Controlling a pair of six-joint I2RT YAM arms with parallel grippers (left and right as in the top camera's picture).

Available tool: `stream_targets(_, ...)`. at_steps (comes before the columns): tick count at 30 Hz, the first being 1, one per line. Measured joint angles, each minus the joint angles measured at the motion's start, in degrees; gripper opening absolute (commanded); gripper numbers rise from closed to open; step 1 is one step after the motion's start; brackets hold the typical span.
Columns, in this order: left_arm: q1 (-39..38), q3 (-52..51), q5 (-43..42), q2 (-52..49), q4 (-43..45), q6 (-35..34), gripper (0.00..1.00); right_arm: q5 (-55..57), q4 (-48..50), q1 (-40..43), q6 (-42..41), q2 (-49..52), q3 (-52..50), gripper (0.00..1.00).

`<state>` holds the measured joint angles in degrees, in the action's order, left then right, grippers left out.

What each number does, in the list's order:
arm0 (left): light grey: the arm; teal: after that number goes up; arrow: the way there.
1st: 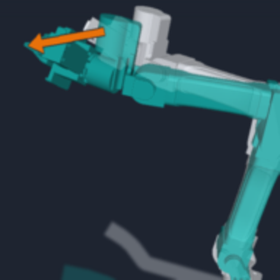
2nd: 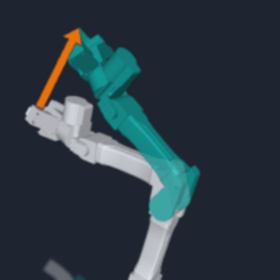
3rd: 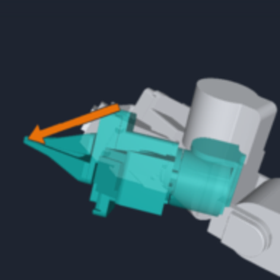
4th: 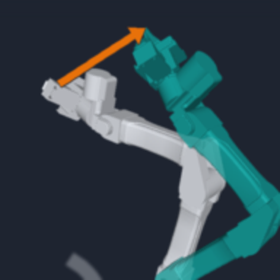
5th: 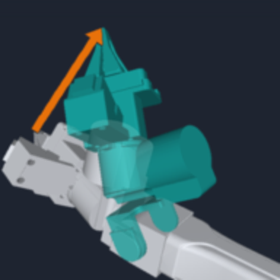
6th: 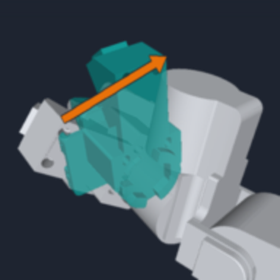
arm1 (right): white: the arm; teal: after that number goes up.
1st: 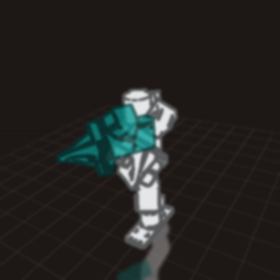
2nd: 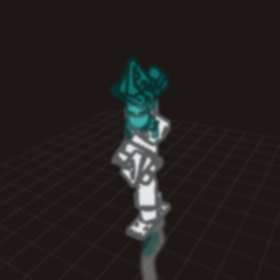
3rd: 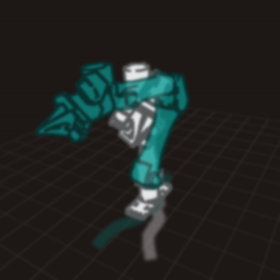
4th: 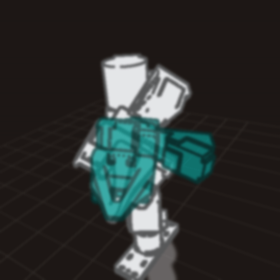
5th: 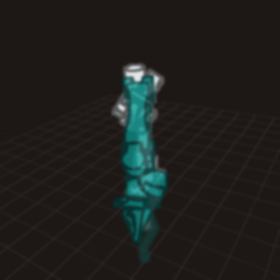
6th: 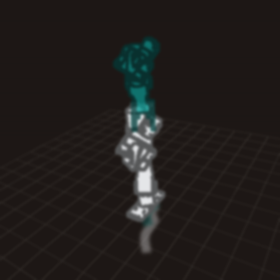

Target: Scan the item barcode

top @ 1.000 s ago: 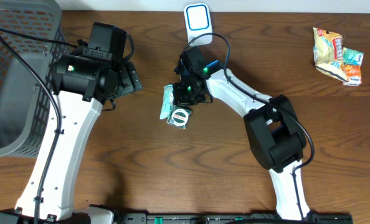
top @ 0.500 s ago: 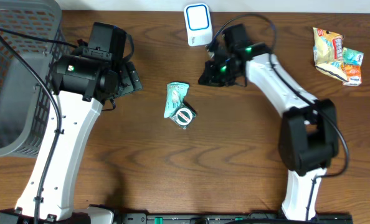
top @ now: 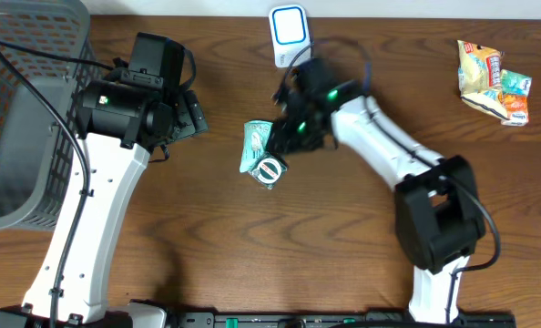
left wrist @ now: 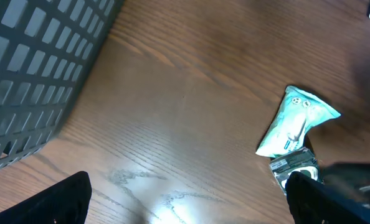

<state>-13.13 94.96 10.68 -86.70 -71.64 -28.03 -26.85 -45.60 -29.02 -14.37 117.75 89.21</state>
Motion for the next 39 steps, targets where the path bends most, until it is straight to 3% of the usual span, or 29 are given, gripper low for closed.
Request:
stream_targets(6, 0.0, 0.0, 0.0, 0.0, 0.0, 0.0, 0.98, 4.4, -0.2, -5.6, 0.8, 0.0, -3.7, 0.25)
stream_targets(13, 0.0, 0.0, 0.0, 0.0, 0.0, 0.0, 0.98, 5.5, -1.7, -6.7, 1.4, -0.3, -3.6, 0.29)
stream_targets(23, 0.0, 0.0, 0.0, 0.0, 0.0, 0.0, 0.98, 14.3, 8.8, -3.9, 1.7, -5.7, -1.4, 0.16)
stream_targets(30, 0.0, 0.0, 0.0, 0.0, 0.0, 0.0, 0.98, 15.0, 8.8, -4.5, 1.8, -2.5, -1.1, 0.01)
stream_targets(39, 0.0, 0.0, 0.0, 0.0, 0.0, 0.0, 0.98, 8.9, 2.0, -6.3, 1.8, 1.7, -1.2, 0.02)
